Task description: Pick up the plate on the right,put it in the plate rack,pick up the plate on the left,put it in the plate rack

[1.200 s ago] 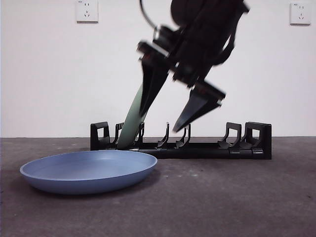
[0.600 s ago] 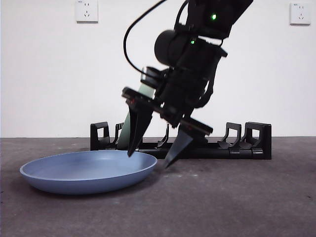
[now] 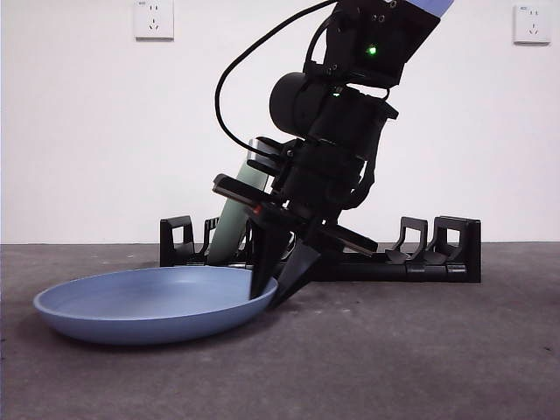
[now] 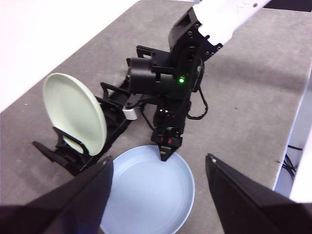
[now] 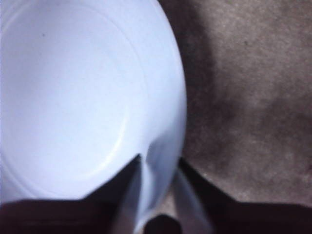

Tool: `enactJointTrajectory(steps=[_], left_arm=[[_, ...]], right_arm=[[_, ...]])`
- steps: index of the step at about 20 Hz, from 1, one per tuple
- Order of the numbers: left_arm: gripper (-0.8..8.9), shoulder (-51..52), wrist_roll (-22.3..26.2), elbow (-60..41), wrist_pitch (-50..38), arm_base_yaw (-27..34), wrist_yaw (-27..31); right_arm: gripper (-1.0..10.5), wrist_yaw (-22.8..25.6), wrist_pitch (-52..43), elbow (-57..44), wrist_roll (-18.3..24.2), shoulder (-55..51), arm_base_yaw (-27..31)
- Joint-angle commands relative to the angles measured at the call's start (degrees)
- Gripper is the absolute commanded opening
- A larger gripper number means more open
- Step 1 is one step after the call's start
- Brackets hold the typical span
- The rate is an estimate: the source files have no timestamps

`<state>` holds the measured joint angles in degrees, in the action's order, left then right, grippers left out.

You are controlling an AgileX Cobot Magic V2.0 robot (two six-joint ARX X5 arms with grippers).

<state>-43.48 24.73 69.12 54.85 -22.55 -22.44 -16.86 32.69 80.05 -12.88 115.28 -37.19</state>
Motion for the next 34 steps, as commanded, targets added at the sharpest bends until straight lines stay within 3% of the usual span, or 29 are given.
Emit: enactJointTrajectory(steps=[1,5,11,17,22,29,30,32,34], left_arm=[[3.2,-0.7,1.4,0.0,0.0,-1.6,0.0],[3.21,-2.9,5.7,0.0,1.6,-8.1,1.4],[3.21,-8.9,13.1,0.0,2.9,-23.6,12.7],[3.24,-18.1,18.2,0.0,2.2,-36.0,23.0],[3.24,-26.8,20.6,0.0,-1.7,-39.5,30.0],[3.1,-33.0,21.0,0.0,-4.0,-39.6,33.3],[2.87,-33.2,20.9,0.0,-4.3,-39.6,34.2],[1.13,-33.4,20.9,0.0,-4.2,-39.6,36.1],[0.06,-33.4,20.9,0.0,-3.6,-39.6,36.0]], right_arm=[[-0.2,0.0,-0.2,-0.5,-0.4,1.0,-0.3],[-0.2,0.0,3.0,-0.4,0.3,-1.9,0.4],[-0.2,0.0,16.4,0.8,5.2,-14.7,5.5],[-0.2,-3.1,23.7,0.8,6.4,-26.8,12.0],[-0.2,-5.7,27.9,0.8,8.4,-31.7,14.1],[-0.2,-9.6,30.3,1.0,9.1,-33.1,14.1],[-0.2,-10.5,30.3,1.1,9.1,-33.1,14.1],[-0.2,-11.7,30.3,1.1,9.1,-33.1,14.1],[-0.2,-11.7,30.3,1.1,9.1,-33.1,14.1]])
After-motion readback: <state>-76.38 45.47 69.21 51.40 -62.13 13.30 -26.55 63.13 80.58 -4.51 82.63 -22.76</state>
